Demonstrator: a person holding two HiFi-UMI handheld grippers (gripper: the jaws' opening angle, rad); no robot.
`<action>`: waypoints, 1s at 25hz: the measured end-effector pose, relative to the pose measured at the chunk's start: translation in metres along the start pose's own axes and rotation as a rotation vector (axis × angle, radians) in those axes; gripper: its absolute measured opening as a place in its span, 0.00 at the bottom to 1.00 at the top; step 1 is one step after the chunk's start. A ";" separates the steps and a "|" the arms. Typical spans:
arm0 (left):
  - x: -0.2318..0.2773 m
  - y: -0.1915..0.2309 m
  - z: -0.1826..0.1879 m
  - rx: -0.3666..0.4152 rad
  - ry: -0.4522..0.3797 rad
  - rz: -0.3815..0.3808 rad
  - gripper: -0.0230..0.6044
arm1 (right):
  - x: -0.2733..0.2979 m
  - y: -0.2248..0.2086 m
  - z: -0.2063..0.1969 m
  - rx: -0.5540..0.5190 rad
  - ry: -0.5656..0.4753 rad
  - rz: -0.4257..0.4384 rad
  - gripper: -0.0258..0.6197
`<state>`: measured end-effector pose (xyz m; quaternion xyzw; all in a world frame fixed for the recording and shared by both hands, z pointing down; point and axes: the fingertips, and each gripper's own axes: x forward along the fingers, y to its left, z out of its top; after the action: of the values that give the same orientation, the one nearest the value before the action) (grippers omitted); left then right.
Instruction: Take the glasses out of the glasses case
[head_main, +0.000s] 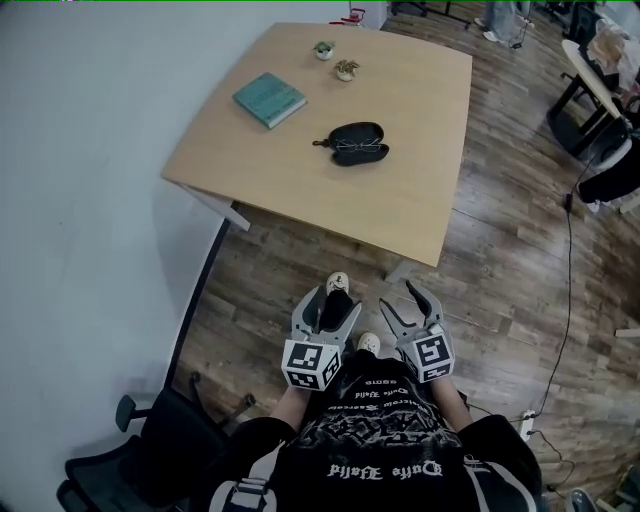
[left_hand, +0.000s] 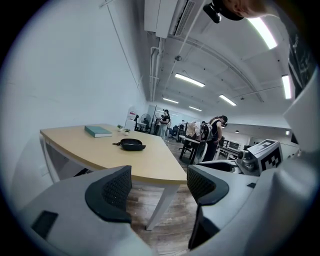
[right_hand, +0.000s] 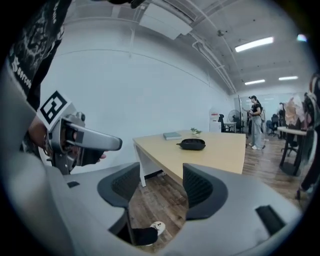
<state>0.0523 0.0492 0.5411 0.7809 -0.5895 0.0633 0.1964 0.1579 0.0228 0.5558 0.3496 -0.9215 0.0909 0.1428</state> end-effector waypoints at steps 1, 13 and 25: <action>0.005 0.002 0.000 -0.001 0.004 -0.005 0.60 | 0.003 -0.003 -0.001 0.028 -0.004 -0.003 0.46; 0.094 0.056 0.046 0.049 0.010 -0.081 0.60 | 0.080 -0.064 0.034 0.017 0.012 -0.112 0.43; 0.188 0.136 0.112 -0.007 -0.020 -0.175 0.60 | 0.183 -0.103 0.085 -0.007 0.010 -0.201 0.43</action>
<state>-0.0351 -0.1925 0.5324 0.8293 -0.5214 0.0361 0.1980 0.0792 -0.1890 0.5427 0.4392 -0.8814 0.0747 0.1570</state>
